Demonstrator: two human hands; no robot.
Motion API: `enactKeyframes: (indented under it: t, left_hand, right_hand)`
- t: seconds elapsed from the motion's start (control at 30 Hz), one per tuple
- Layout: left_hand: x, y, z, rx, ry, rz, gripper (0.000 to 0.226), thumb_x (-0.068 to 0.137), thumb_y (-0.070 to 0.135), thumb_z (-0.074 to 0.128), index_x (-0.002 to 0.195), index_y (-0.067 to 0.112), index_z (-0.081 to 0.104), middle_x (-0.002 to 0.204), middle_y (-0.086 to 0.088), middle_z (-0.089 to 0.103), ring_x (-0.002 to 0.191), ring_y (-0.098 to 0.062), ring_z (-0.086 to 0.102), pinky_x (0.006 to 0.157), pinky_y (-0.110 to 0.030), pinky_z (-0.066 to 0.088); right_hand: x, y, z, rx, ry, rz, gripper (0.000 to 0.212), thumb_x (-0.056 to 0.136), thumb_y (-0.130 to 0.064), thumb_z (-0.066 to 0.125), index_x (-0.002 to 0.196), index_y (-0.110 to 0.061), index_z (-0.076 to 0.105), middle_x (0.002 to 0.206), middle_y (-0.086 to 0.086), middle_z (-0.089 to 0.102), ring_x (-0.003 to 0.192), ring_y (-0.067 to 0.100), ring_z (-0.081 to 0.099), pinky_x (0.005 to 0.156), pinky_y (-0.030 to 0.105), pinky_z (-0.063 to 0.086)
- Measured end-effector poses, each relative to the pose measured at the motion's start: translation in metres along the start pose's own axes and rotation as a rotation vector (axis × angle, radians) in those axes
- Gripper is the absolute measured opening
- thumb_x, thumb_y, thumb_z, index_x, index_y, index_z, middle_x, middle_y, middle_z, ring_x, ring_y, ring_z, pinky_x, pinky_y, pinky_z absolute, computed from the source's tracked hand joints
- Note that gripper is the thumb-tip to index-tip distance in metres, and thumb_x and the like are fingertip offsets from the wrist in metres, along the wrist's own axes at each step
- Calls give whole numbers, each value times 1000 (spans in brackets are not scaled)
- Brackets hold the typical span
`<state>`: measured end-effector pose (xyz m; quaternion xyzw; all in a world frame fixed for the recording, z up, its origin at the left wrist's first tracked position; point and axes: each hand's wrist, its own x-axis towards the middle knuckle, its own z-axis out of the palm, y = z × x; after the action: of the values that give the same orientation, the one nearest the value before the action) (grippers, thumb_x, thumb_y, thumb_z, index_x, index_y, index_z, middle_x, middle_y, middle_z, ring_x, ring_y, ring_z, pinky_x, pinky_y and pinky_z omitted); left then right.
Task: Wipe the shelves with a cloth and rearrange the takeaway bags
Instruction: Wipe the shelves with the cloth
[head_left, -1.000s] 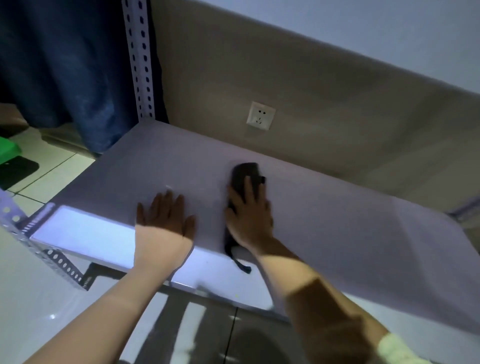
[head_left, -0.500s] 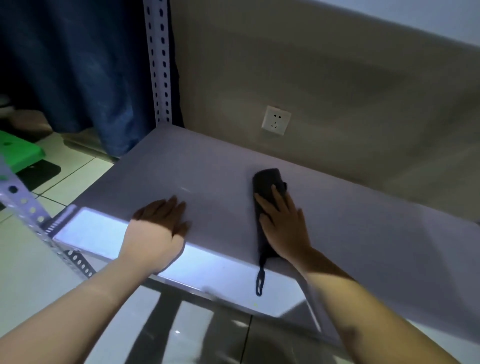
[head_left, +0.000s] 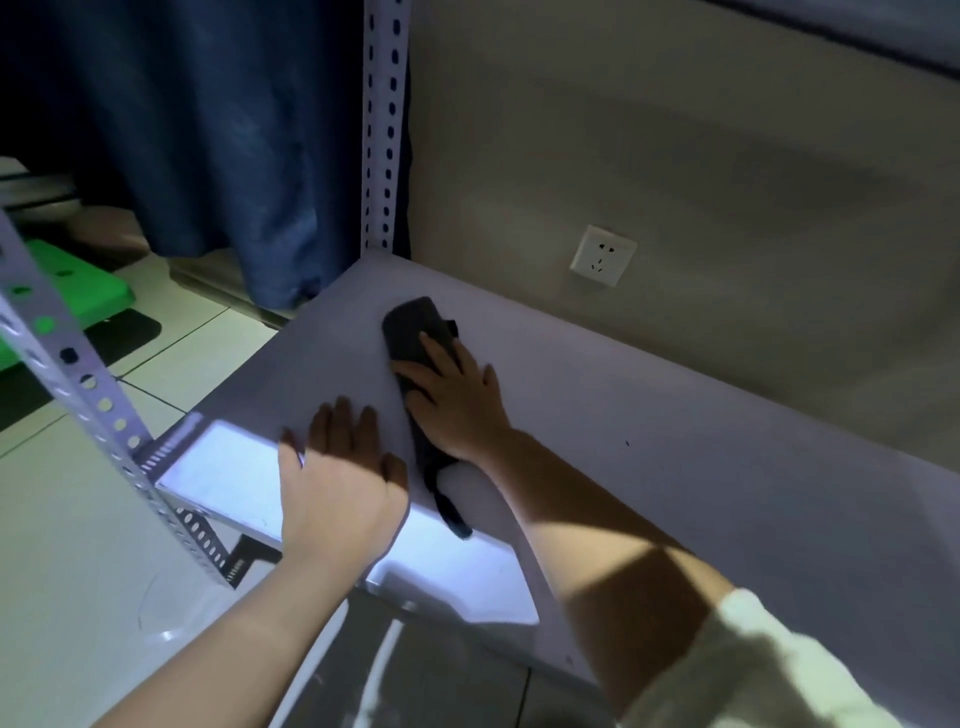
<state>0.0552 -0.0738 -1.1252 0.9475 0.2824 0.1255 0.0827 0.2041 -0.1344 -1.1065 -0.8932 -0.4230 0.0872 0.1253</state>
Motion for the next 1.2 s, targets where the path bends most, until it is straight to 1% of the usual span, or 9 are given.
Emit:
enactKeyframes:
  t: [0.13, 0.27, 0.43, 0.57, 0.7, 0.87, 1.0, 1.1, 1.2]
  left_hand:
    - [3, -3, 4, -2, 10, -5, 58, 78, 33, 35, 119, 1, 63, 126, -24, 58, 117, -38, 55, 101, -60, 34]
    - [4, -3, 6, 11, 44, -8, 56, 76, 29, 42, 120, 1, 62, 128, -25, 57, 118, -38, 53, 101, -58, 32]
    - [1, -3, 5, 71, -10, -1, 56, 78, 26, 42, 126, 0, 57, 134, -24, 53, 123, -38, 48, 103, -57, 27]
    - [-1, 2, -3, 100, -110, -5, 57, 88, 26, 38, 140, 4, 44, 149, -19, 37, 138, -31, 33, 110, -58, 13]
    - [-1, 2, -1, -30, -111, 162, 60, 78, 27, 31, 117, -7, 62, 126, -28, 58, 117, -42, 56, 99, -65, 37]
    - [-1, -3, -3, -91, -60, 208, 59, 82, 30, 31, 116, -6, 62, 125, -29, 58, 116, -44, 54, 100, -62, 37]
    - [0, -8, -2, -83, -48, 239, 60, 85, 38, 28, 121, 3, 62, 130, -24, 56, 121, -43, 49, 103, -61, 34]
    - [1, -4, -3, -54, -105, 266, 58, 86, 41, 28, 131, 20, 58, 142, -12, 50, 132, -38, 41, 109, -58, 23]
    - [1, 0, -1, 7, -145, 406, 63, 84, 39, 25, 129, 15, 60, 137, -15, 54, 126, -40, 48, 106, -55, 36]
  right_hand:
    - [35, 12, -8, 3, 12, 90, 44, 99, -45, 24, 143, -50, 27, 160, -11, 1, 147, 22, -3, 111, 65, -3]
    - [30, 52, -23, 4, 84, 325, 45, 97, -48, 23, 141, -48, 29, 160, -9, 3, 147, 23, 0, 109, 68, -4]
    - [-40, 111, -37, -14, 159, 658, 46, 98, -47, 24, 144, -43, 28, 161, -6, 4, 147, 25, 1, 110, 66, 0]
    - [-97, 104, -36, 49, 193, 815, 48, 98, -45, 24, 146, -43, 23, 161, -5, -2, 147, 27, -4, 112, 62, 3]
    - [-127, 55, -17, 21, 216, 792, 49, 98, -43, 28, 147, -39, 24, 161, -1, -3, 146, 31, -6, 114, 59, 6]
    - [-132, -17, 7, -44, 146, 615, 52, 94, -46, 33, 145, -42, 22, 161, -1, -9, 146, 33, -11, 115, 57, -1]
    - [-139, -26, 11, 16, 126, 485, 55, 89, -43, 41, 142, -47, 26, 161, -6, -7, 146, 28, -11, 115, 56, -4]
    - [-148, -10, 2, 32, 92, 517, 56, 90, -45, 41, 142, -50, 23, 160, -10, -6, 147, 22, -11, 113, 60, -5]
    - [-171, 18, -6, 3, 131, 662, 54, 92, -47, 38, 143, -50, 21, 160, -9, -6, 147, 23, -8, 112, 63, -1]
